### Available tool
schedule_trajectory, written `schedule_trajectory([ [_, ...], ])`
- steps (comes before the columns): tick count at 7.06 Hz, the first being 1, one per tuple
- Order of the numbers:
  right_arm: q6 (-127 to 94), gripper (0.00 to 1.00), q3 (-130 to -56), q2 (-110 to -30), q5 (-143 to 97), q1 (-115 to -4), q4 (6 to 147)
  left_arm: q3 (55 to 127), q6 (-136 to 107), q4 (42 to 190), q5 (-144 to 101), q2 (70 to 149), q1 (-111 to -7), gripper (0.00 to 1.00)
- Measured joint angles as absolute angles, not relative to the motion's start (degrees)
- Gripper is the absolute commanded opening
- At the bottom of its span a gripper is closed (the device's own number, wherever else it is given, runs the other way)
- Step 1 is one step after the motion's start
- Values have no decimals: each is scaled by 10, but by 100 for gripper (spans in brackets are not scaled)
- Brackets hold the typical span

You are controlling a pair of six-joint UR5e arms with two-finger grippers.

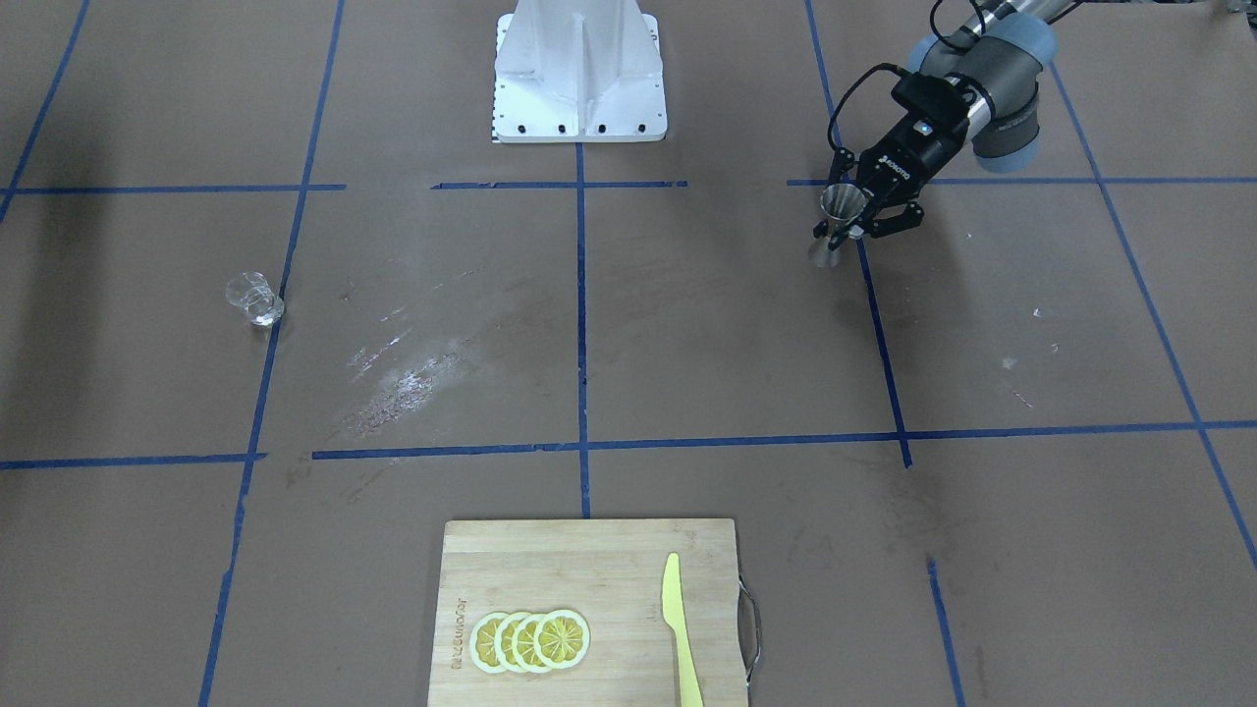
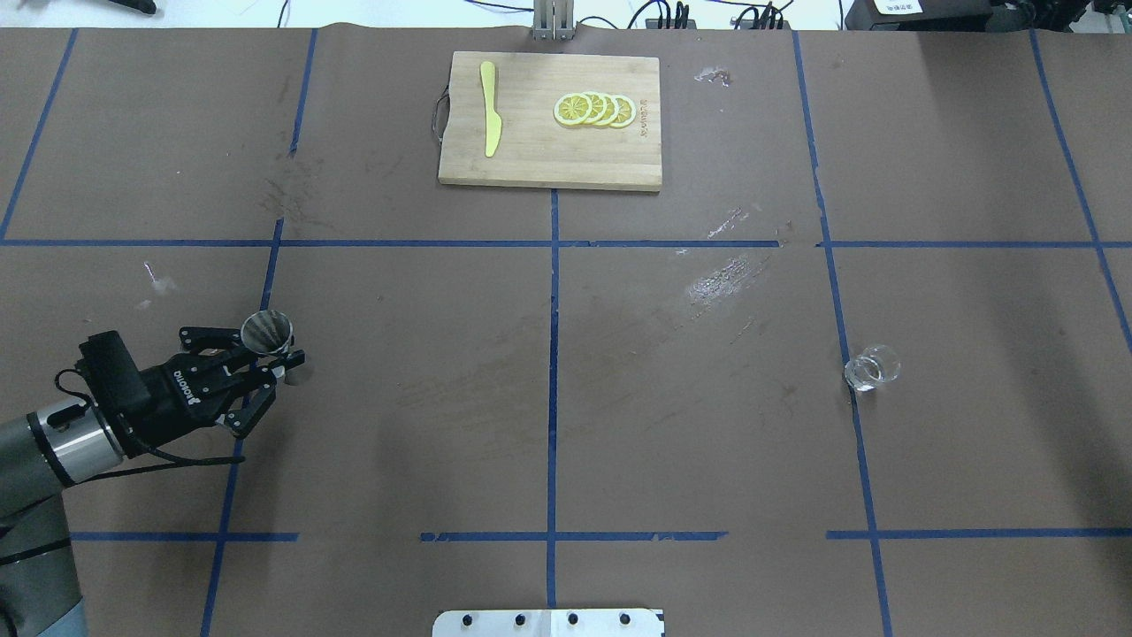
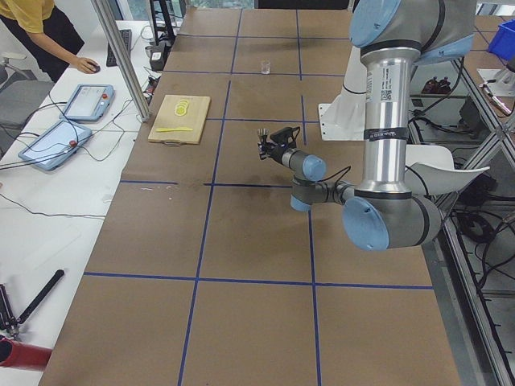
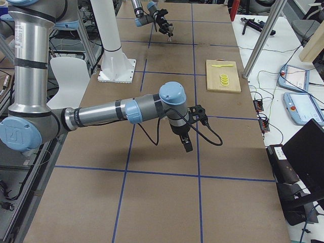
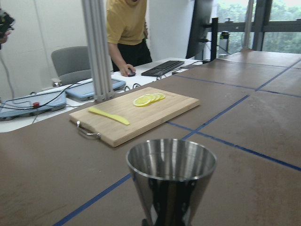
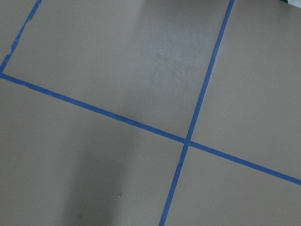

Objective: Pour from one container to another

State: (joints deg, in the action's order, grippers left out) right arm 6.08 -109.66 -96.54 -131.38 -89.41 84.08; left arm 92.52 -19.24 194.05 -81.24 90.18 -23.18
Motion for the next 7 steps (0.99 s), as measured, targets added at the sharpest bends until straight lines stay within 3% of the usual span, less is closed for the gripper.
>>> schedule_trajectory([
  [4,-25,100,-1100,-932,-1319,-845,834,850,-162,1829,-1077,1121,-302,0],
  [7,-170,100,-1147,-916,-1313,-778,833,814,-130,1769,-1092,1198,-327,0],
])
